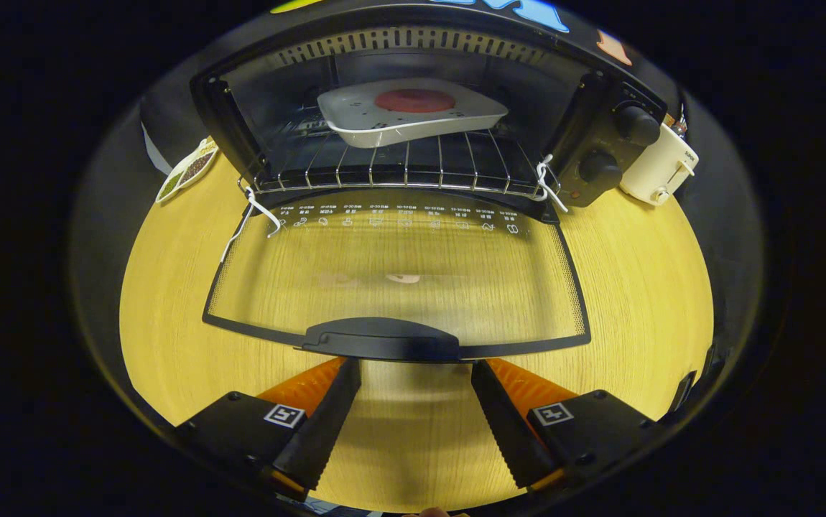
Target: Open the toaster oven, put the food inside, and close the toaster oven door.
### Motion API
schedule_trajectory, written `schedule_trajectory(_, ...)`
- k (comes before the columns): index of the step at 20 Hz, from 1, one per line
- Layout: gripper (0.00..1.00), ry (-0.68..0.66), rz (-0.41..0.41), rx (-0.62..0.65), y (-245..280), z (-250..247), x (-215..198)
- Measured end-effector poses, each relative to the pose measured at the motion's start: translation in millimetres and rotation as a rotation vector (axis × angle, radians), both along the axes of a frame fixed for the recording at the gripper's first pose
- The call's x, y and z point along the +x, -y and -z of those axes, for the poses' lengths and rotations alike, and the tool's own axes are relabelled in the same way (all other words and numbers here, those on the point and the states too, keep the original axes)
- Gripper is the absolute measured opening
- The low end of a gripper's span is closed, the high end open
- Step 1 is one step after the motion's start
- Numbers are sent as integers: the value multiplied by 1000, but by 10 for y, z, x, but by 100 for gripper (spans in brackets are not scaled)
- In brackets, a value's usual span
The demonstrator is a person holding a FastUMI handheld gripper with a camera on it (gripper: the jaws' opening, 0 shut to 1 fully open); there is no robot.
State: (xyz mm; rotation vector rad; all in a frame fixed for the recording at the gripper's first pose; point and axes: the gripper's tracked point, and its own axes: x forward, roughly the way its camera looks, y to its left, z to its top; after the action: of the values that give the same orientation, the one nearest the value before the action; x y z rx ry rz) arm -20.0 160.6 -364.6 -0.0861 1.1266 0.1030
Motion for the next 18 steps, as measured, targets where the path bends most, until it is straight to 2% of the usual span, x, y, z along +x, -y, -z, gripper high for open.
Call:
schedule_trajectory(7,99,34,-61,-19,9,-168,2)
schedule_trajectory(14,99,53,-41,36,20,-547,4)
schedule_trajectory(18,99,162,-13,141,-137,-899,147)
